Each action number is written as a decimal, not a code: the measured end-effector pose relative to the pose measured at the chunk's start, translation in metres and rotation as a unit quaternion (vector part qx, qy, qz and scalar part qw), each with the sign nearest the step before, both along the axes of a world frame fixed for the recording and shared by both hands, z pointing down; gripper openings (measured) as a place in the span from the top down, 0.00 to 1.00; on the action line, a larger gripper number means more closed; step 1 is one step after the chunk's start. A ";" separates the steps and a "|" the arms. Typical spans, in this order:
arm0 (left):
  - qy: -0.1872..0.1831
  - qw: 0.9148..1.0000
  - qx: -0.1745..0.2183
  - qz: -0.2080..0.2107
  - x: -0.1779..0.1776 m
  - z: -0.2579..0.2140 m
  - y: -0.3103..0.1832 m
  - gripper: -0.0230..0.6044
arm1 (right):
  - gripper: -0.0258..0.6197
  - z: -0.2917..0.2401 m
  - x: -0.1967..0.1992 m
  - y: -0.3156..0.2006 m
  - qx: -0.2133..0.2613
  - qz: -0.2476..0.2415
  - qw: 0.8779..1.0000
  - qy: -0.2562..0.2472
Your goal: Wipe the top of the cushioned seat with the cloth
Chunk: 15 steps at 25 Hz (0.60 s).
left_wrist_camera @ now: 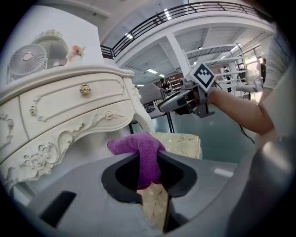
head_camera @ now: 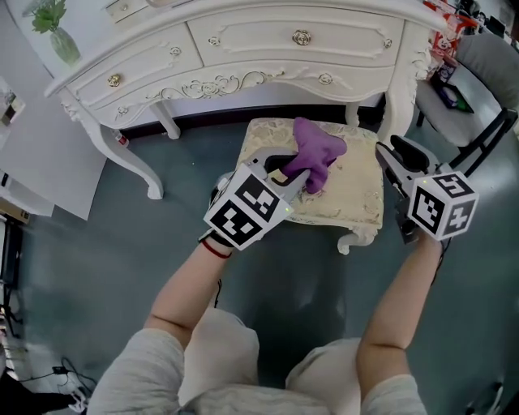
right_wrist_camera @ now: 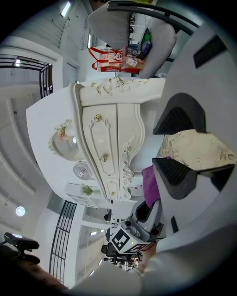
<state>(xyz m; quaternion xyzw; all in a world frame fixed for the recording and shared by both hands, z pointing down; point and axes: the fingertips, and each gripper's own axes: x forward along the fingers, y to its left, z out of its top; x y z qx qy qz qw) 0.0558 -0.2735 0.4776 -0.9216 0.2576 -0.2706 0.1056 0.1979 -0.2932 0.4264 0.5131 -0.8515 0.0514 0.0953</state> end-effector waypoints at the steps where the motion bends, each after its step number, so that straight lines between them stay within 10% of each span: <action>1: -0.001 1.000 0.003 -0.011 -0.013 0.001 -0.001 0.83 | 0.74 0.001 -0.004 0.000 -0.002 -0.004 1.000 0.003; 15: -0.006 0.993 -0.019 -0.114 -0.132 0.027 0.011 0.83 | 0.74 0.013 -0.037 -0.005 -0.025 -0.031 0.999 0.019</action>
